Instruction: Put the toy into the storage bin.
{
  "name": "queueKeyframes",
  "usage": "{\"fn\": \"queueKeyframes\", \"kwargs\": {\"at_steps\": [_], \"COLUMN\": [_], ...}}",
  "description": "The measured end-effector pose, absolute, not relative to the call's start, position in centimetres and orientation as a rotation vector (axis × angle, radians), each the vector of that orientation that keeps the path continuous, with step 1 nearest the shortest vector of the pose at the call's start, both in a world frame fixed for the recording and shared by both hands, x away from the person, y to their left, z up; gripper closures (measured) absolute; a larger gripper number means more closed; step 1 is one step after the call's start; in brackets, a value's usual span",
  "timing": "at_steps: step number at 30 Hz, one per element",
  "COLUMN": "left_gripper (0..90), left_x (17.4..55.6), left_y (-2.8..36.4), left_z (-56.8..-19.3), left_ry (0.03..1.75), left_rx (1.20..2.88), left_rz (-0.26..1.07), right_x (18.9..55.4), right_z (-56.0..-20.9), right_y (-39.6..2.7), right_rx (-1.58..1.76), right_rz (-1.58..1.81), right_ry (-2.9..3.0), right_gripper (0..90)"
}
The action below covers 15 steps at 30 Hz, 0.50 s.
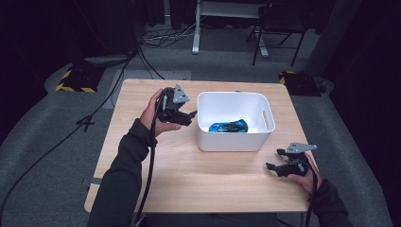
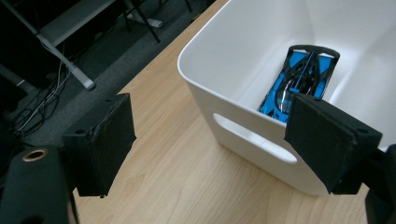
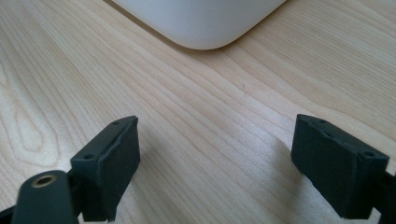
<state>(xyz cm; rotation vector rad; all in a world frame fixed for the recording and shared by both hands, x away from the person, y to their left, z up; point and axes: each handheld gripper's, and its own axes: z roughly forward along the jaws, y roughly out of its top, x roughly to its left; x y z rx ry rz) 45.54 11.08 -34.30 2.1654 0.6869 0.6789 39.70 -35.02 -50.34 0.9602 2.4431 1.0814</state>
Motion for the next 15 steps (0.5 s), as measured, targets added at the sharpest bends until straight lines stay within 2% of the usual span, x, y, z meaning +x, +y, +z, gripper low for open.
{"fn": "queueKeyframes", "kwargs": {"at_steps": [15], "left_gripper": [16.1], "left_x": [45.0], "left_y": [12.5], "left_z": [-36.1], "left_ry": [0.722], "left_rx": [2.210], "left_rz": [0.643], "right_x": [39.7], "right_z": [-50.4], "right_y": [-35.0], "right_rx": [0.961], "right_rz": [1.083], "right_ry": [2.442], "right_gripper": [15.6]}}
